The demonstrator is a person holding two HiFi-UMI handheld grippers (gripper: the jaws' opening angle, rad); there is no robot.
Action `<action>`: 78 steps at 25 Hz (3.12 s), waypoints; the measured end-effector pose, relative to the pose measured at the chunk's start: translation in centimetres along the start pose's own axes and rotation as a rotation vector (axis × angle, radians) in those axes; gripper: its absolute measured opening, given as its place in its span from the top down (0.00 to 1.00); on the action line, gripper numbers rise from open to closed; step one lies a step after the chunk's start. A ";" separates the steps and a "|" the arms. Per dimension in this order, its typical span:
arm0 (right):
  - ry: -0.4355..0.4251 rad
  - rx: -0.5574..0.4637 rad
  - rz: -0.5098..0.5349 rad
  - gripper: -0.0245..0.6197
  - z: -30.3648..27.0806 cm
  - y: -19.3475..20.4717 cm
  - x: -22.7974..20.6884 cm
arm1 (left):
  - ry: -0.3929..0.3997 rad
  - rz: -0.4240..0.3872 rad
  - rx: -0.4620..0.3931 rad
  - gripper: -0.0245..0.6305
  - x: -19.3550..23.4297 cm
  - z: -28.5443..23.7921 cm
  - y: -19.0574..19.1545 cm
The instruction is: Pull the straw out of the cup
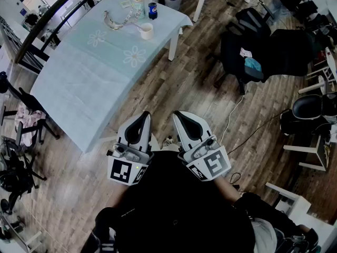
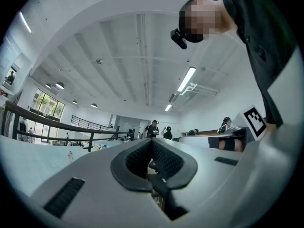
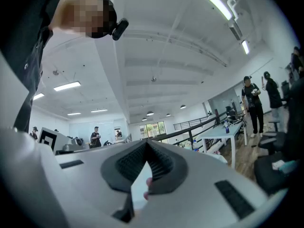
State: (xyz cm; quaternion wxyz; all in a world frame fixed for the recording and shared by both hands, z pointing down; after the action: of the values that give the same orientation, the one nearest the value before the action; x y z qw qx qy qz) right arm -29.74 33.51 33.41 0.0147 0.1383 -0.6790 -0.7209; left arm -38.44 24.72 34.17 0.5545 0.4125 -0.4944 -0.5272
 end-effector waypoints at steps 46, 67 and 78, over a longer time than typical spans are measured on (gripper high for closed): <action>0.024 0.041 -0.019 0.95 -5.4 0.2 -6.1 | 0.037 0.021 -0.008 0.94 4.0 -8.7 1.6; 0.072 0.029 0.008 0.95 -19.5 -1.2 -14.6 | 0.110 0.013 -0.019 0.94 15.3 -22.0 2.0; -0.034 0.069 0.022 0.95 -25.0 -0.9 -14.0 | 0.022 0.021 -0.021 0.94 19.4 -22.1 1.9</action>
State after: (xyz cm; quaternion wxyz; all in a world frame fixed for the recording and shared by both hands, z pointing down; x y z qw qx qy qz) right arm -10.64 12.12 34.08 0.0065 0.1190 -0.7051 -0.6990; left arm -17.30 4.28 34.43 0.5697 0.4072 -0.4872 -0.5218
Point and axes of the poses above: the fingertips, and each gripper's own axes: z backward along the fingers, x to its left, y out of its underside, the point moved 4 cm from there along z, backward along the fingers, and after that the axes turned 8 degrees about y, right-handed, at the moved point
